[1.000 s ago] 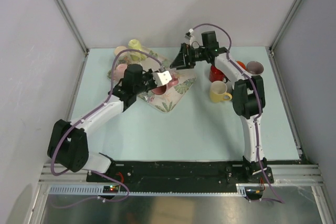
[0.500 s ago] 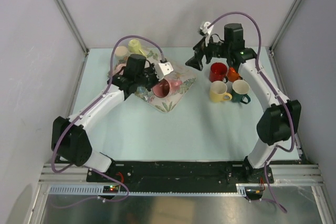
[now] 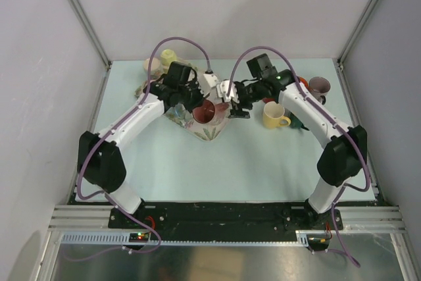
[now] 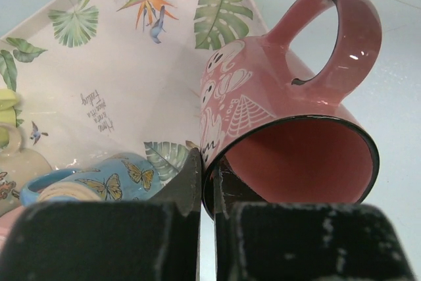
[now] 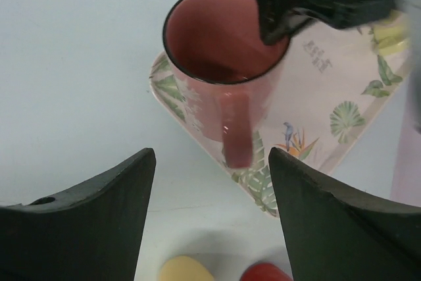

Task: Turn the mug right side up
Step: Turn over the cup on the tray.

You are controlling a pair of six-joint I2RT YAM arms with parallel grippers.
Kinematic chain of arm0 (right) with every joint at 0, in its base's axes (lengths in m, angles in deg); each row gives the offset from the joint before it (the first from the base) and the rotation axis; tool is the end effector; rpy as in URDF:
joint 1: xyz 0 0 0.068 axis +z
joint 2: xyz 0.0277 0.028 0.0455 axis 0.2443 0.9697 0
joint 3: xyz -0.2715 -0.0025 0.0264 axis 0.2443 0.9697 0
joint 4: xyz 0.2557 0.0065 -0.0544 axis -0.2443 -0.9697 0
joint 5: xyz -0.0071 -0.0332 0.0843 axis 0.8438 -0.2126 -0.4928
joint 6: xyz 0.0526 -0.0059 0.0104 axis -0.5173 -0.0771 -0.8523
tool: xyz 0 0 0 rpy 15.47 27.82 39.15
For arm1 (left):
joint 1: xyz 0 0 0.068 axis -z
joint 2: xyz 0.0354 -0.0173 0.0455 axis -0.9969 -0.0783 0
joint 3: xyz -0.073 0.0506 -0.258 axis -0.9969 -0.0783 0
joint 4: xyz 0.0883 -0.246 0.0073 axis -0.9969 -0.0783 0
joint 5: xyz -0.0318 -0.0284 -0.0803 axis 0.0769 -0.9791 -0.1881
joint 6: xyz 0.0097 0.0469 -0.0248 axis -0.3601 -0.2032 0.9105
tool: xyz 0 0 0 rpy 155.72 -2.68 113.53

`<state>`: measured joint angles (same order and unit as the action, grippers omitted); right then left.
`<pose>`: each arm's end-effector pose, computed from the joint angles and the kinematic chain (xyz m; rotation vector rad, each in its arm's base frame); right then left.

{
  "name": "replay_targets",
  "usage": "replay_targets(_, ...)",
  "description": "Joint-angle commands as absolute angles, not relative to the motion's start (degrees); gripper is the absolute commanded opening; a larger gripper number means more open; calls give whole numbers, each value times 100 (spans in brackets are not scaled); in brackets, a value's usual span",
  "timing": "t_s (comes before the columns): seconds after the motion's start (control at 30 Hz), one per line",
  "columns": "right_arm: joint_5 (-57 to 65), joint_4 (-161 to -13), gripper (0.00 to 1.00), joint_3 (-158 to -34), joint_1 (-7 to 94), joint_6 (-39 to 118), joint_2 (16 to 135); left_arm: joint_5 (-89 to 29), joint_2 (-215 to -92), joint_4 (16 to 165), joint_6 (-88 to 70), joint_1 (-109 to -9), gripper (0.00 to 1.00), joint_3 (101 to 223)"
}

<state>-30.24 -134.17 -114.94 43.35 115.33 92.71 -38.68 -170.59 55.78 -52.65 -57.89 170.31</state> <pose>0.3114 0.2013 0.3388 -1.8771 1.2330 0.5359 0.3155 -0.1766 0.3063 1.2846 1.9565 -0.3046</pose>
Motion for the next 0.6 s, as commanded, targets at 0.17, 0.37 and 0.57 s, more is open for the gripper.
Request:
replay_targets(0.17,-2147,-13079,70,-11512,4783,12311,9777,-4138,-17144,5616,-4685,-5716,0,17812)
replay_targets(0.37,-1740,-13005,57,-11540,4876,12540,10025,-4317,-17207,5476,-4501,-5712,0,17989)
replay_targets(0.57,-1524,-12965,28,-11449,4901,12466,10158,-4542,-17281,5386,-4234,-5716,0,18141)
